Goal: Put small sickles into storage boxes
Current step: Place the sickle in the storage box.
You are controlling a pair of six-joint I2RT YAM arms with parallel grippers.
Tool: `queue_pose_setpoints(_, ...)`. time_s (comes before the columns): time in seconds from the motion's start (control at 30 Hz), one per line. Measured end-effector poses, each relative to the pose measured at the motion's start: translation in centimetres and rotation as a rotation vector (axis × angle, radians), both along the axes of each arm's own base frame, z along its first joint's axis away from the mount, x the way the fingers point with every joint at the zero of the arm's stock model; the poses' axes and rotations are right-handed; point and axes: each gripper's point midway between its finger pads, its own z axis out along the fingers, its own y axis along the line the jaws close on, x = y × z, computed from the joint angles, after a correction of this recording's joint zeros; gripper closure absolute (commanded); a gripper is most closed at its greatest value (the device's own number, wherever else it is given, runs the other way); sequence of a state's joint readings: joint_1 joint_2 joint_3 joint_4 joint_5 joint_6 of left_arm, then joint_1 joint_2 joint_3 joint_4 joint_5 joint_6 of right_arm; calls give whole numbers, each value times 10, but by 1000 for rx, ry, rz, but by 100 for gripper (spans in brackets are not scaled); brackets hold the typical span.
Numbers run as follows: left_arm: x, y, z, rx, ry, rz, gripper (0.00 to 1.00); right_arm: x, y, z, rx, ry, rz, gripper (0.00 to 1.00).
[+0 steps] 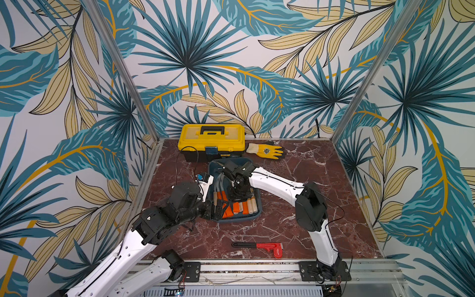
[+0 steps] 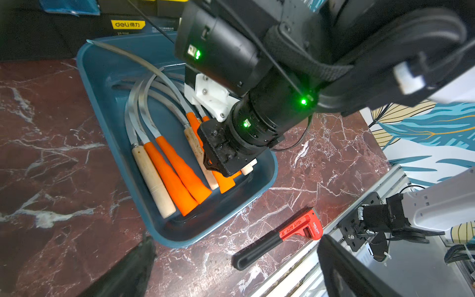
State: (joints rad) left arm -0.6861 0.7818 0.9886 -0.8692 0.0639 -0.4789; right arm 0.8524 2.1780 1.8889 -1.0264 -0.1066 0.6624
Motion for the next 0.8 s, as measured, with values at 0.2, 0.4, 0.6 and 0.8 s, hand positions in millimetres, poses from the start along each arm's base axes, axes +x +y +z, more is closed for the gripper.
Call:
queue_pose_setpoints(0.2, -5, 5, -4, 9, 18, 9, 1, 1, 8, -24, 6, 38, -4, 98)
queue_pose_setpoints(0.4, -6, 6, -6, 17, 28, 9, 1, 3, 13, -26, 15, 46, -3, 76)
queue_pose_setpoints(0.6, -2, 3, -14, 43, 51, 5, 1, 4, 12, -24, 15, 37, 6, 52)
queue_pose_setpoints(0.8, 10, -4, -5, 70, 44, 3, 1, 13, 3, 8, 47, -23, -4, 12)
